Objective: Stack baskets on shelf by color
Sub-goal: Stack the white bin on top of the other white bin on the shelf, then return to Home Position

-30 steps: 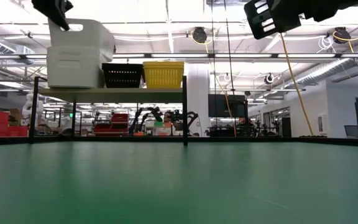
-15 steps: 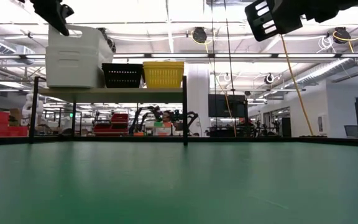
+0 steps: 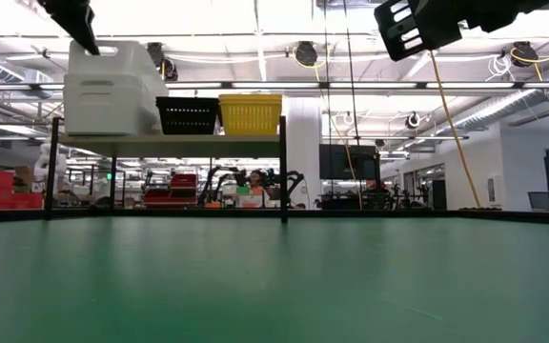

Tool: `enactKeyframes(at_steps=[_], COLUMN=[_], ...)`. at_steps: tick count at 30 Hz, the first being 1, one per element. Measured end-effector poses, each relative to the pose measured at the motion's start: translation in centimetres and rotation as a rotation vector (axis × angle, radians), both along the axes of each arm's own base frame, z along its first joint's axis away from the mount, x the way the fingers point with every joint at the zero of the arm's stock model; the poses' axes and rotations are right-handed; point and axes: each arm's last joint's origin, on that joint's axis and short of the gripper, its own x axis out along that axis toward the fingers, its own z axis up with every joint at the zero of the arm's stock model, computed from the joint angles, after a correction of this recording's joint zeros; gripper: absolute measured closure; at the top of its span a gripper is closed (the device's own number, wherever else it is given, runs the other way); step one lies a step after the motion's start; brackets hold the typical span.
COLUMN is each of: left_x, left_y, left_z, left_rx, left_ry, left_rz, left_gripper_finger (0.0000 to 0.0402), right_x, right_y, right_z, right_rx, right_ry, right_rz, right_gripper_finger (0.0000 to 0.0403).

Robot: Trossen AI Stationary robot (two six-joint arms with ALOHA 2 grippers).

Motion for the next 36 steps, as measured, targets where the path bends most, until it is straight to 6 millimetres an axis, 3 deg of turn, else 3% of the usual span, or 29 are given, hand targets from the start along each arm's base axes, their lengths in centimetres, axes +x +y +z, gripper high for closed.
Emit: enactKeyframes(at_steps=[10, 17, 22, 27, 31, 36], left_x=[-0.3, -0.7, -0.5, 0.5, 2.5, 6.0], left_y=[-0.9, -1.4, -1.6, -2.0, -2.7, -4.1], left_z=[0.5, 1.4, 1.5, 0.6, 0.3, -0.3], left_rx=[-0.001, 0.053, 0.002, -0.103, -0.239, -0.254], left_ry=[-0.107, -0.229, -0.303, -0.324, -0.486, -0.651], left_rz=[0.035, 0.108, 0.160, 0.126, -0.033, -0.242], left_gripper_finger=[0.0195, 0.0166, 0.0174, 0.0210, 0.0238, 0.0270], right_x=[0.0, 0.5, 1.3, 2.0, 2.2, 1.1], right_y=[0.0, -0.3, -1.0, -1.7, -2.0, -2.4], right_z=[0.0, 0.4, 1.6, 3.4, 4.6, 5.6], right_rx=[-0.003, -0.074, -0.154, -0.116, -0.021, 0.124], right_ry=[-0.006, -0.092, -0.263, -0.443, -0.540, -0.488], right_rz=[-0.003, -0.127, -0.294, -0.417, -0.506, -0.604], right_gripper_finger=[0.0271, 0.0271, 0.0271, 0.0271, 0.0271, 0.0303])
